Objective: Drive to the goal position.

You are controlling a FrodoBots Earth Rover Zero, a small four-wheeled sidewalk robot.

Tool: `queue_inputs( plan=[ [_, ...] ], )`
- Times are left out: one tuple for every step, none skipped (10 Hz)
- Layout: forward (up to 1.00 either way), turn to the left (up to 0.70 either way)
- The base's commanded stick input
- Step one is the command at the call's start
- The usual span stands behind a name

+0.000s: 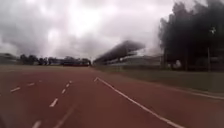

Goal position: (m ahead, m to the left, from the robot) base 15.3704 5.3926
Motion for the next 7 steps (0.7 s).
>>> queue_inputs(
  plan=[
    [0.7,0.0],
    [0.7,0.0],
    [0.7,0.0],
    [0.7,0.0],
    [0.7,0.0],
    [0.7,0.0],
    [0.7,0.0]
  ],
)
